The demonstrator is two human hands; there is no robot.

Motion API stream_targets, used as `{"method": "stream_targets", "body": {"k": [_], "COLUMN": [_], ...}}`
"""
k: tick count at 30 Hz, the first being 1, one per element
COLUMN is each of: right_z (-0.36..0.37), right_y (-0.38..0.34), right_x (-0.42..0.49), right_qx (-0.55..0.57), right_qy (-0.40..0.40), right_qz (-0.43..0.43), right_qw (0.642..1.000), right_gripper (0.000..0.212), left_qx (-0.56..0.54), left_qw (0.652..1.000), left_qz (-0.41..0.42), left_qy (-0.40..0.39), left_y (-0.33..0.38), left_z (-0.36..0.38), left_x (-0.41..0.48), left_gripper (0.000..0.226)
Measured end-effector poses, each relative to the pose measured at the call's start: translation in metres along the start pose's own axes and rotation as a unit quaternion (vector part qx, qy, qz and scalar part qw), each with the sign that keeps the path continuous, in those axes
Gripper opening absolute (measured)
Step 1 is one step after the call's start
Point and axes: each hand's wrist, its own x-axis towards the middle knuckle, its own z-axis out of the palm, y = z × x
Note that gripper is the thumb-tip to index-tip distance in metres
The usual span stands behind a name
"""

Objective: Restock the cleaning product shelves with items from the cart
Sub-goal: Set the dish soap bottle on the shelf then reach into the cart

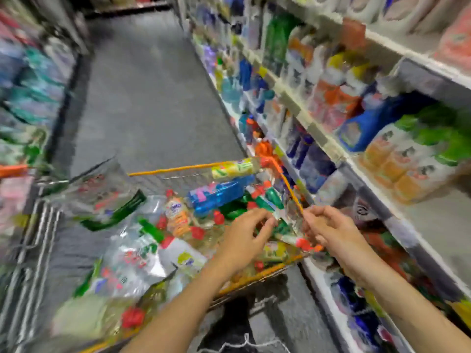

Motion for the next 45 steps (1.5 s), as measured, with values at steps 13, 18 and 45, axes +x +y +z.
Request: {"method": "stream_targets", "body": {"k": [13, 18, 45], "right_z": [0.156, 0.171, 0.125], "right_y": [0.138, 0.147, 0.021], "right_x": [0.107, 0.105, 0.084], "right_qx": [-0.426, -0.458, -0.133], "right_qy": [-0.249, -0.215, -0.031], "right_qz": [0.027, 0.030, -0.113], "right_qw": [0.869, 0.862, 0.984], "right_gripper": [0.049, 0.073, 0.052], "left_qx": [0.137, 0.194, -0.205], "left_qw": [0.950, 0.936, 0.944], "left_qz": [-0.279, -0.276, -0.228], "left_qy": [-0.037, -0.099, -0.125], "left_y": [-0.163, -0.177, -0.114], "left_z": [-0.077, -0.075, -0.061], "left_x": [-0.044, -0.037, 0.004], "left_gripper": [0.042, 0.060, 0.039]}}
